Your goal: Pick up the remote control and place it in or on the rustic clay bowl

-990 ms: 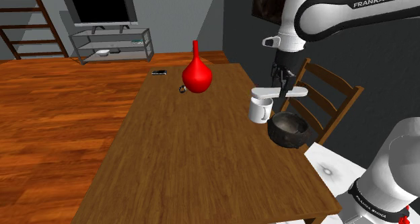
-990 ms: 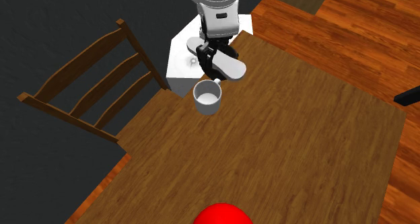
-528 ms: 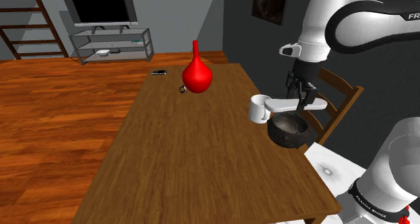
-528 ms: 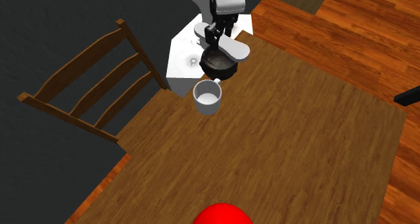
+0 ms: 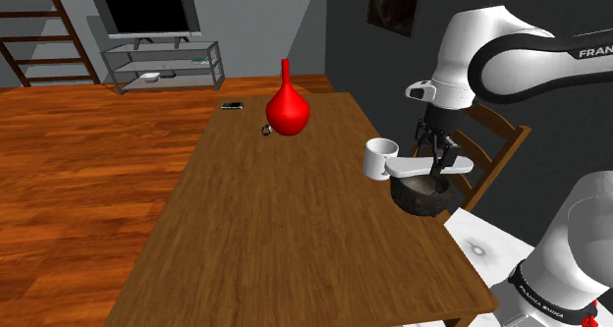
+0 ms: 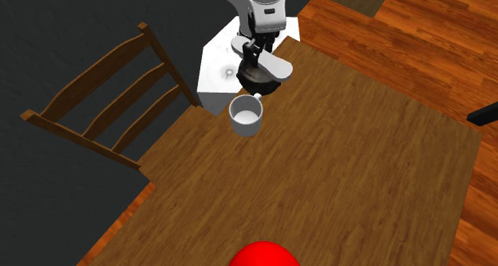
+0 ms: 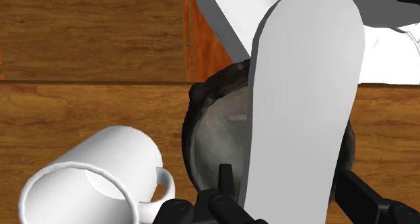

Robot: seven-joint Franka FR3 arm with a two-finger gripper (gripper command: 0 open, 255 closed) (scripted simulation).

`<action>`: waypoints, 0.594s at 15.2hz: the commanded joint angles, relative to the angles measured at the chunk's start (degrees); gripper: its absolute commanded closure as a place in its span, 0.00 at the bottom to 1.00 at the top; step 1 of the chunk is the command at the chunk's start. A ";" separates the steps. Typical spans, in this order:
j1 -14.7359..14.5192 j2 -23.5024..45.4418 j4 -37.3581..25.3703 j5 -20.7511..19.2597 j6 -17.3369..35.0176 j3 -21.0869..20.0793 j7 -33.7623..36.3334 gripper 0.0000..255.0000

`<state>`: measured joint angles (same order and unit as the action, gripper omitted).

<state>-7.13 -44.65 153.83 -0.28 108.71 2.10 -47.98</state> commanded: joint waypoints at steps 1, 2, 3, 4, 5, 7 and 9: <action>-0.07 0.36 1.43 0.07 1.85 -0.08 0.10 1.00; -0.06 0.56 2.10 0.06 2.71 -0.06 0.08 1.00; -0.06 0.77 2.75 0.05 3.58 -0.04 0.07 1.00; -0.06 1.00 3.40 0.04 4.46 -0.03 0.05 1.00; -0.06 1.06 3.60 0.04 4.72 -0.02 0.05 1.00; -0.05 1.07 3.59 0.04 4.72 -0.02 0.05 1.00; -0.06 1.07 3.59 0.04 4.72 -0.02 0.05 1.00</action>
<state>-7.17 -43.65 157.20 -0.26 113.46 2.10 -47.95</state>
